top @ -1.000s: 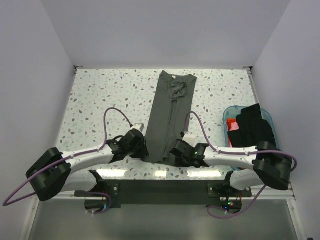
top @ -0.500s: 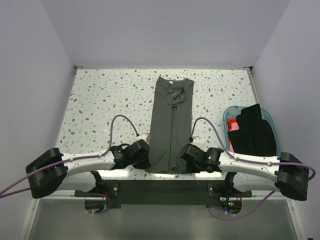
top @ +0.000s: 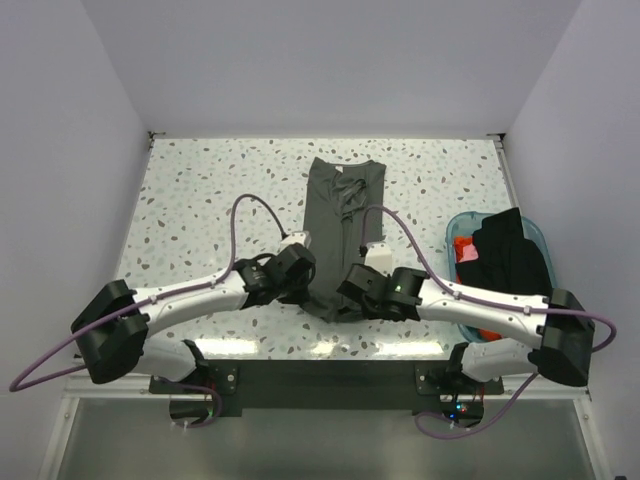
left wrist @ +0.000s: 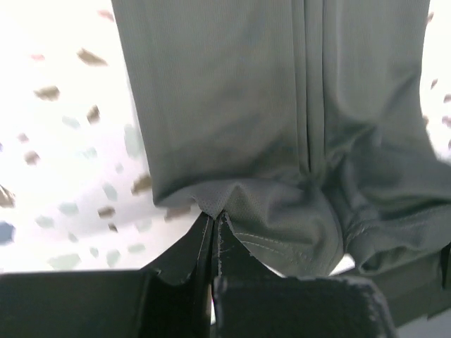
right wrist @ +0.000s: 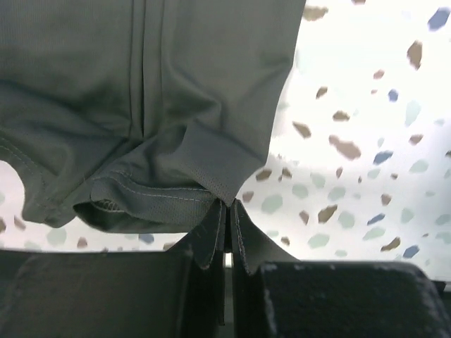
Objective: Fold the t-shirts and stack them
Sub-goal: Fold the tshirt
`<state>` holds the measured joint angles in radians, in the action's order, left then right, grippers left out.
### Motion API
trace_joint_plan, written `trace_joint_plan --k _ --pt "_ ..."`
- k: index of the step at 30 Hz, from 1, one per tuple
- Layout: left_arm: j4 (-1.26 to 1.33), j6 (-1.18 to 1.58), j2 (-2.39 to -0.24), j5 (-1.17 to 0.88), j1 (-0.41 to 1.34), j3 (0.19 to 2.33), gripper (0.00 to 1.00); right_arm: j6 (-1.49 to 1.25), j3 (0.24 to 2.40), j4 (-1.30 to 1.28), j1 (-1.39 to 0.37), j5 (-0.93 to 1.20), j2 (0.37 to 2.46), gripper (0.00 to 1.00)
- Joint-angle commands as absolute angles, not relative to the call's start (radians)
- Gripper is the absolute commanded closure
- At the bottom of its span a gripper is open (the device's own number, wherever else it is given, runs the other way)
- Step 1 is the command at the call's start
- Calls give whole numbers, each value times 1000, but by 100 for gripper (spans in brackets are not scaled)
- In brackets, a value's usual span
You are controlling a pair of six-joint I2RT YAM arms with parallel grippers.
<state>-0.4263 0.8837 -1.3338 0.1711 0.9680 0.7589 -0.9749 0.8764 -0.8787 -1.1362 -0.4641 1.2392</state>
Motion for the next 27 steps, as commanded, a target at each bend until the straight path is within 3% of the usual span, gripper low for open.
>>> trace_joint_plan --k 1,16,27 --pt "-408 792 -1390 236 911 853 100 -879 959 -887 -1109 -606 1316 100" --pt "-198 799 -1614 252 769 1006 100 -677 1081 -517 -878 -678 1569 100" --pt "-172 788 -1715 264 700 1141 100 -594 1121 -373 -750 -637 1635 100"
